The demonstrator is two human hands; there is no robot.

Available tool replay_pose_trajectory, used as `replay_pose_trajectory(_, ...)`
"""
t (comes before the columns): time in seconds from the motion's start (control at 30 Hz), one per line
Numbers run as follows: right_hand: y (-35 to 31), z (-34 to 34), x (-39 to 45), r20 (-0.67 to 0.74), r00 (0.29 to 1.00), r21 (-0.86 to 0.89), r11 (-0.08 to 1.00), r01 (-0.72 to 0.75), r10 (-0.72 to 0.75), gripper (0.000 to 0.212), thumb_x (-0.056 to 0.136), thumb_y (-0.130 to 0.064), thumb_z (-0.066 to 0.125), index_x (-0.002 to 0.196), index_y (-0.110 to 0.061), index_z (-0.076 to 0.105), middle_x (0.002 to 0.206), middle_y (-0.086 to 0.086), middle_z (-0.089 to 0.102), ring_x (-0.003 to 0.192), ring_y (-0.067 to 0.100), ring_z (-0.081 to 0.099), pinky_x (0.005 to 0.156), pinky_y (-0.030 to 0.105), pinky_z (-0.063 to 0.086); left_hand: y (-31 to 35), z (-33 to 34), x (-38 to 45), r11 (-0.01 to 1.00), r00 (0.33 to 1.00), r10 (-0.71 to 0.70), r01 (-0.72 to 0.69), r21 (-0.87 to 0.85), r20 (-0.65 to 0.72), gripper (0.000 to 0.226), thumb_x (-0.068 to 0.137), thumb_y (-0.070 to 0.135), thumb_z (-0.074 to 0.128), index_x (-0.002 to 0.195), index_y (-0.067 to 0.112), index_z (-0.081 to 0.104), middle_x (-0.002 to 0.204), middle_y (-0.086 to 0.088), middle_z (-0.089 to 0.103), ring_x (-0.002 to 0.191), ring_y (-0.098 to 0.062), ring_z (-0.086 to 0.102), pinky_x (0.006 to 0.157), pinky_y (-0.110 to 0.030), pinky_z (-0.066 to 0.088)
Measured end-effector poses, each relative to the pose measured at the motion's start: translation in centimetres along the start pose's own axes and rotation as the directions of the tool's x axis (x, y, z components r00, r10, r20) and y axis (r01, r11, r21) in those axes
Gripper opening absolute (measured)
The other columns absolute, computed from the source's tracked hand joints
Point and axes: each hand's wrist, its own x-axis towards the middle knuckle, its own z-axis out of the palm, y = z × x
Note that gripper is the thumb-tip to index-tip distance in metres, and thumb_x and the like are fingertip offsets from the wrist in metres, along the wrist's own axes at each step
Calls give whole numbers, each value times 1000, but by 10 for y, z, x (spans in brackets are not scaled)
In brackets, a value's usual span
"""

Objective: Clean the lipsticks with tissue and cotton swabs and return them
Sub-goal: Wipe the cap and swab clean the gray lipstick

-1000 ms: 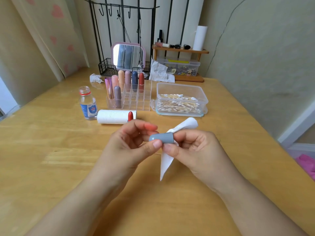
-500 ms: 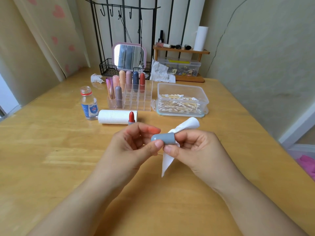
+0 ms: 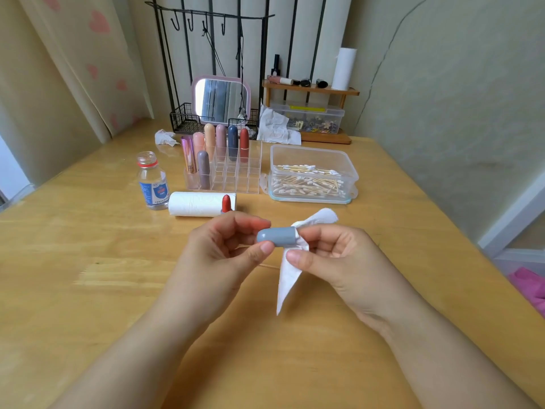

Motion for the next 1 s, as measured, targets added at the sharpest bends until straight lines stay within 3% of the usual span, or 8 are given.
replay_pose_trajectory(0.13, -7, -8, 8, -138, 988, -112, 993, 48, -63, 26, 80, 9, 66, 89, -15, 66, 77, -8, 70, 71, 3, 64, 68, 14, 49, 0, -4, 4, 996, 996, -48, 54, 71, -78, 24, 79, 1, 68, 91, 22, 68, 83, 3, 69, 76, -4, 63, 72, -17, 51)
replay_pose_trajectory(0.23, -24, -14, 16, -175, 963, -395, 910, 123, -206, 30, 81, 2, 67, 85, -26, 56, 67, -13, 63, 61, 5, 57, 63, 21, 49, 1, -6, 3, 986, 993, -43, 60, 158, -110, 17, 83, 9, 67, 85, 25, 70, 77, 5, 68, 74, -14, 63, 71, -22, 46)
replay_pose_trajectory(0.37, -41, -10, 39, -39, 930, -823, 540, 177, -364, 18, 84, -8, 59, 81, -25, 57, 60, -13, 53, 54, 3, 52, 57, 19, 45, 3, -8, 4, 979, 981, -28, 66, 195, -192, 11, 80, 14, 65, 75, 24, 68, 69, 0, 63, 67, -21, 56, 56, -18, 38)
replay_pose_trajectory(0.5, -17, -4, 77, 93, 944, -920, 335, 203, -316, 20, 86, -4, 53, 93, -17, 66, 69, -16, 42, 68, 6, 45, 59, 13, 33, 9, -13, 5, 988, 967, -65, 96, 117, -246, 8, 67, 23, 58, 68, 21, 65, 54, 6, 55, 53, -12, 51, 58, -21, 42)
replay_pose_trajectory(0.67, 30, 3, 95, 69, 995, -926, 367, 89, -68, 28, 90, -11, 52, 112, -24, 66, 71, -17, 47, 78, 13, 50, 70, 24, 39, 14, -18, 7, 989, 943, -61, 101, 107, -326, 29, 83, 5, 53, 58, 18, 58, 47, 4, 45, 50, -13, 42, 52, -18, 41)
replay_pose_trajectory(0.8, 33, 5, 85, 75, 992, -927, 359, 107, -101, 45, 86, -19, 63, 130, -24, 53, 121, -4, 52, 110, 17, 52, 90, 24, 39, 19, -22, 7, 997, 930, -58, 75, 33, -364, 15, 68, 20, 51, 54, 22, 57, 47, 8, 45, 48, -11, 40, 64, -34, 35)
replay_pose_trajectory(0.9, 28, 9, 74, 58, 962, -894, 414, 169, -268, 28, 85, -20, 65, 113, -19, 59, 112, -5, 47, 99, 13, 48, 85, 19, 38, 17, -26, 10, 999, 899, -50, 36, -40, -436, 11, 65, 20, 46, 61, 12, 54, 48, 4, 44, 47, -12, 37, 62, -35, 34)
replay_pose_trajectory(1.0, 31, 14, 62, 126, 964, -892, 398, 214, -236, 7, 86, -25, 64, 91, -20, 62, 95, -8, 47, 92, 9, 45, 73, 6, 30, 11, -33, 16, 990, 829, -119, 57, -129, -546, 14, 73, 18, 46, 64, 10, 52, 49, 1, 39, 47, -13, 34, 56, -32, 34)
